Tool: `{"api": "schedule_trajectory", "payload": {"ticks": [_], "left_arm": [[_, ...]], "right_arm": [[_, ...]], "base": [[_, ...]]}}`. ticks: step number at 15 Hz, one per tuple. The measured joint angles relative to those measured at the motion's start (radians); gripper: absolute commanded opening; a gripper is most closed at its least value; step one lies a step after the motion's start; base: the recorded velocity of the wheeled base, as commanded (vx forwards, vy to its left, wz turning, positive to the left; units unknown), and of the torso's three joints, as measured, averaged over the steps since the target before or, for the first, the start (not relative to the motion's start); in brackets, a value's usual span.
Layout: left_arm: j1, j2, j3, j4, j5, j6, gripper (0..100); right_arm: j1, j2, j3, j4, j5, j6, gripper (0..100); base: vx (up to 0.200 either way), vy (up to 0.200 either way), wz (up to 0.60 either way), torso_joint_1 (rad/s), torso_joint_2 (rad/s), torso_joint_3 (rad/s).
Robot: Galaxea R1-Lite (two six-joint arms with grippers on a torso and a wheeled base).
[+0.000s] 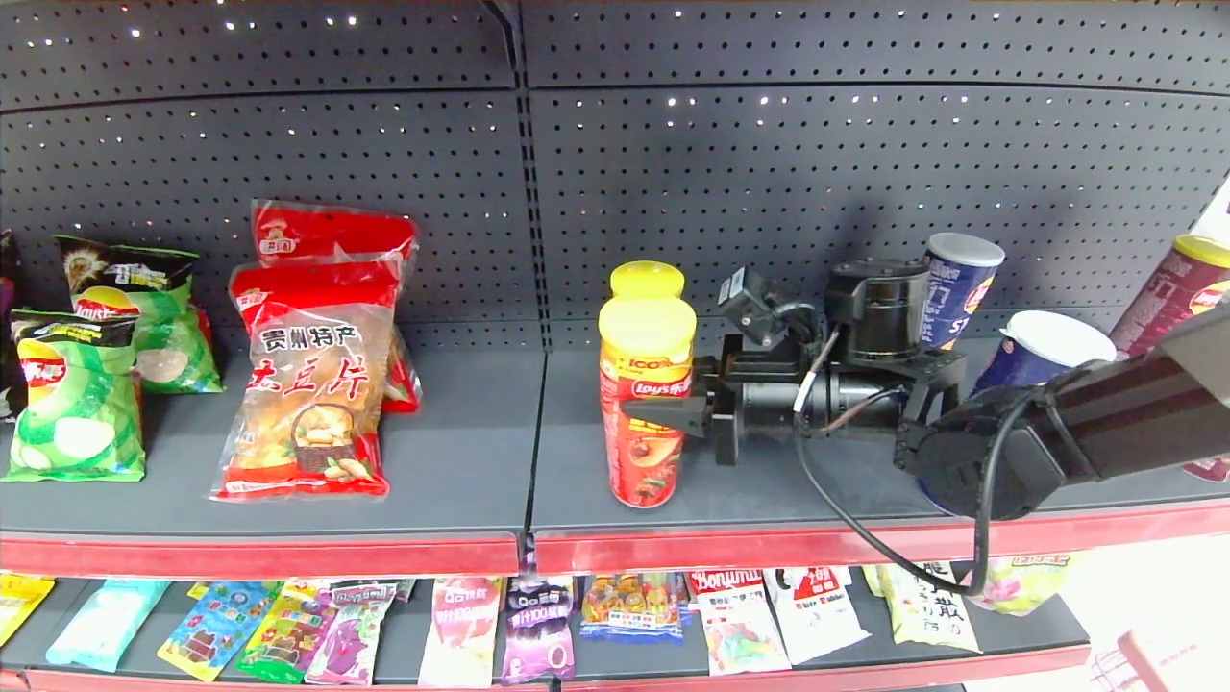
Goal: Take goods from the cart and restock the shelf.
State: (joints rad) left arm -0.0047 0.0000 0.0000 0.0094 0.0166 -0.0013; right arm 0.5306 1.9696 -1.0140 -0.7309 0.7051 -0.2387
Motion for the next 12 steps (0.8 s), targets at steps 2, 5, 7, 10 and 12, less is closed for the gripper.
{"api": "schedule_trajectory", "payload": {"ticks": [2,5,7,10,12], "left_arm": [[0.0,0.0,0.0,0.0,0.0,0.0,100],[0.0,0.0,0.0,0.0,0.0,0.0,100],[0.0,0.0,0.0,0.0,0.0,0.0,100],[0.0,0.0,0.0,0.0,0.0,0.0,100],[0.0,0.0,0.0,0.0,0.0,0.0,100]], "right_arm": [[-0.019,-0.028,0.036,0.0,0.002,-0.006,0],[-0.03,-0.043,0.069,-0.004,0.003,-0.031,0],[-0.028,-0.04,0.075,-0.007,0.005,-0.032,0],[-0.017,-0.016,0.074,-0.065,0.003,-0.03,0],[-0.009,-0.003,0.074,-0.069,0.003,-0.028,0]], "base": [[0.0,0.0,0.0,0.0,0.0,0.0],[0.0,0.0,0.0,0.0,0.0,0.0],[0.0,0.0,0.0,0.0,0.0,0.0],[0.0,0.0,0.0,0.0,0.0,0.0],[0.0,0.0,0.0,0.0,0.0,0.0]]}}
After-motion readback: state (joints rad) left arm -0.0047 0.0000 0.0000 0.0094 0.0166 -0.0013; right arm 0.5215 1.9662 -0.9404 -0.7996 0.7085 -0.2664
